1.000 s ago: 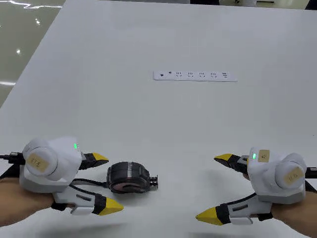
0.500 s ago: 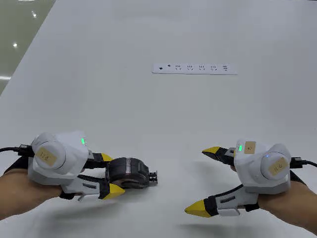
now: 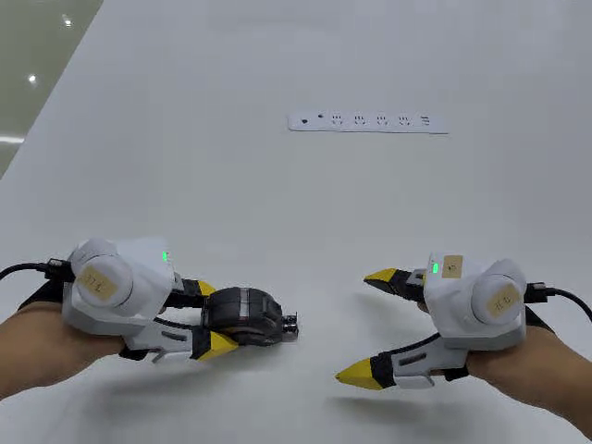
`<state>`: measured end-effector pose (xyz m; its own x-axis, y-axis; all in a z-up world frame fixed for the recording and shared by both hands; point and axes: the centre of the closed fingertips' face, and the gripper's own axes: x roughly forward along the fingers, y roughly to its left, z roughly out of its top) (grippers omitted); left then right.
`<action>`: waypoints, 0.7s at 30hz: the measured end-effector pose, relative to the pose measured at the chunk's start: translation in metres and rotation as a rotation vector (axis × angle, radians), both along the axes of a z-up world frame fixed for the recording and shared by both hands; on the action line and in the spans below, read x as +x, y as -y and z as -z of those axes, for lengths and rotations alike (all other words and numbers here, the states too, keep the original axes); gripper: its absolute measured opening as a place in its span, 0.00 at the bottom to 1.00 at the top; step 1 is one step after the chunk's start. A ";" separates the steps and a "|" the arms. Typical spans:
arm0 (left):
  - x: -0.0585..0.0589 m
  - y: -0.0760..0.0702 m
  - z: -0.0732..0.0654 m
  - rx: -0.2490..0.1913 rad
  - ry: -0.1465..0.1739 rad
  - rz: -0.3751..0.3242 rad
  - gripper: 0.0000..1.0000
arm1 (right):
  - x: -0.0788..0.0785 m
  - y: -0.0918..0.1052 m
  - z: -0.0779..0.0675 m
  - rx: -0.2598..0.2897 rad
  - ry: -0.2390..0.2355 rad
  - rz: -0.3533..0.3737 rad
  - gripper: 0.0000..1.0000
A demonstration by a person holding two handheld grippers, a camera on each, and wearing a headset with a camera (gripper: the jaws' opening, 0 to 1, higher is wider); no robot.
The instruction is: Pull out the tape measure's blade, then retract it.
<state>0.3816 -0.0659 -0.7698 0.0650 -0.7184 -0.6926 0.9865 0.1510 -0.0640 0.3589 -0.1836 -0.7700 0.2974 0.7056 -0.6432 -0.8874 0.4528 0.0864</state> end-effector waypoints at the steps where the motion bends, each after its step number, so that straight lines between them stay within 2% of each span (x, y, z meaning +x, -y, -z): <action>1: 0.000 0.000 0.000 0.004 0.004 0.007 0.28 | 0.002 -0.003 0.000 0.005 0.009 -0.003 0.77; 2: 0.000 0.000 0.001 0.010 0.018 0.018 0.27 | 0.003 -0.004 0.001 0.008 0.008 -0.007 0.76; 4: 0.000 0.000 0.000 0.015 0.020 0.020 0.27 | 0.004 -0.011 0.003 0.014 0.003 -0.021 0.73; 5: -0.001 0.000 0.000 0.016 0.018 0.019 0.27 | 0.004 -0.013 0.004 0.011 0.015 -0.035 0.71; 13: -0.001 0.000 0.001 0.039 0.043 0.065 0.26 | 0.009 -0.037 0.010 0.030 0.035 -0.111 0.53; 14: -0.001 0.000 0.001 0.042 0.058 0.083 0.26 | 0.010 -0.040 0.010 0.033 0.036 -0.122 0.51; 18: 0.000 0.001 0.001 0.041 0.036 0.064 0.26 | 0.011 -0.046 0.014 0.027 0.045 -0.157 0.45; 21: 0.000 0.001 0.001 0.042 0.040 0.066 0.26 | 0.013 -0.050 0.015 0.028 0.053 -0.178 0.40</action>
<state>0.3818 -0.0664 -0.7708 0.0466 -0.6927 -0.7198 0.9960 0.0869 -0.0191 0.3720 -0.1339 -0.7849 0.1998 0.7675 -0.6092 -0.9568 0.2868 0.0475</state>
